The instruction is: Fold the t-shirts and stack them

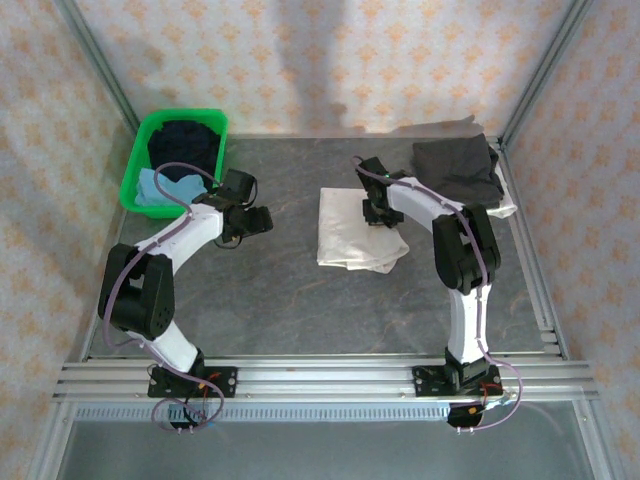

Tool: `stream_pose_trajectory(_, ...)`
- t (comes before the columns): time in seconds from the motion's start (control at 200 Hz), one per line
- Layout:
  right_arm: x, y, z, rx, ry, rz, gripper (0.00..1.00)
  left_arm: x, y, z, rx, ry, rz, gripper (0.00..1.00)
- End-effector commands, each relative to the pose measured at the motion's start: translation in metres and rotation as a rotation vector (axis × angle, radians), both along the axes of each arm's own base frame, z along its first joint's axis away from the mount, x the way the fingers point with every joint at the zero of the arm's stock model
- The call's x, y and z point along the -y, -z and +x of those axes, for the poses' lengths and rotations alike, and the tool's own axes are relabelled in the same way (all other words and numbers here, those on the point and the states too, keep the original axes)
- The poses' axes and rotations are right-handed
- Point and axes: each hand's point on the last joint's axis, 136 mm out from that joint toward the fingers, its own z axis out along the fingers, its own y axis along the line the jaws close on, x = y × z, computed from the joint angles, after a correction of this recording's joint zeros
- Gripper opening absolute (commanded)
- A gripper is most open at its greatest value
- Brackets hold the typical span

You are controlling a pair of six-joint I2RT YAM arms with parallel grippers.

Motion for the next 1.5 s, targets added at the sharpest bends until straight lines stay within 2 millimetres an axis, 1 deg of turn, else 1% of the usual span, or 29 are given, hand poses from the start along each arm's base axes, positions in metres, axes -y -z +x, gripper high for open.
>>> stream_pose_trajectory(0.0,0.007,-0.014,-0.003,0.001,0.046,-0.003,0.43,-0.011,0.001,-0.01,-0.024,0.004,0.042,0.8)
stream_pose_trajectory(0.065,0.01,-0.018,-0.006,0.003,0.065,0.024,0.49,-0.011,0.002,-0.011,-0.028,0.004,0.044,0.8)
stream_pose_trajectory(0.12,0.013,-0.016,-0.011,-0.001,0.082,0.046,0.55,-0.013,0.002,-0.012,-0.032,0.005,0.048,0.8)
stream_pose_trajectory(0.21,0.01,-0.005,-0.016,-0.022,0.099,0.142,0.62,-0.015,0.002,-0.012,-0.03,0.003,0.055,0.8)
stream_pose_trajectory(0.265,0.006,0.002,-0.018,-0.038,0.095,0.19,0.63,-0.016,0.001,-0.012,-0.033,0.004,0.058,0.8)
stream_pose_trajectory(0.325,0.008,0.009,-0.02,-0.048,0.108,0.196,0.64,-0.016,0.0,-0.012,-0.032,0.003,0.059,0.8)
stream_pose_trajectory(0.425,0.005,0.017,-0.021,-0.062,0.107,0.214,0.64,-0.017,-0.001,-0.011,-0.032,0.003,0.06,0.8)
stream_pose_trajectory(0.53,-0.004,0.026,-0.022,-0.085,0.1,0.26,0.63,-0.017,-0.002,-0.011,-0.03,0.0,0.064,0.8)
stream_pose_trajectory(0.671,-0.007,0.036,-0.027,-0.109,0.11,0.254,0.58,-0.017,-0.002,-0.011,-0.031,0.001,0.063,0.8)
stream_pose_trajectory(0.751,-0.006,0.041,-0.03,-0.116,0.115,0.194,0.54,-0.017,-0.002,-0.01,-0.031,0.0,0.064,0.8)
stream_pose_trajectory(0.821,-0.001,0.047,-0.035,-0.127,0.11,0.096,0.51,-0.017,-0.003,-0.009,-0.03,0.002,0.063,0.8)
stream_pose_trajectory(0.921,0.001,0.054,-0.038,-0.132,0.097,0.02,0.38,-0.017,-0.005,-0.008,-0.028,0.004,0.065,0.79)
stream_pose_trajectory(0.976,0.012,0.054,-0.038,-0.124,0.116,-0.048,0.27,-0.018,-0.006,-0.009,-0.029,0.003,0.069,0.79)
stream_pose_trajectory(1.066,0.024,0.044,-0.034,-0.092,0.116,-0.116,0.12,-0.019,-0.008,-0.01,-0.025,0.007,0.073,0.78)
stream_pose_trajectory(1.146,0.031,0.028,-0.028,-0.055,0.098,-0.146,0.0,-0.02,-0.009,-0.01,-0.022,0.005,0.073,0.77)
stream_pose_trajectory(1.236,0.038,0.003,-0.017,-0.006,0.071,-0.163,0.0,-0.023,-0.013,-0.01,-0.013,0.003,0.07,0.77)
stream_pose_trajectory(1.396,0.057,-0.058,0.01,0.102,0.052,-0.175,0.0,-0.028,-0.021,-0.01,0.005,-0.006,0.068,0.76)
stream_pose_trajectory(1.476,0.062,-0.088,0.022,0.154,0.04,-0.18,0.0,-0.033,-0.026,-0.011,0.016,-0.014,0.068,0.76)
stream_pose_trajectory(1.496,0.062,-0.092,0.023,0.16,0.032,-0.181,0.0,-0.035,-0.027,-0.011,0.018,-0.017,0.067,0.76)
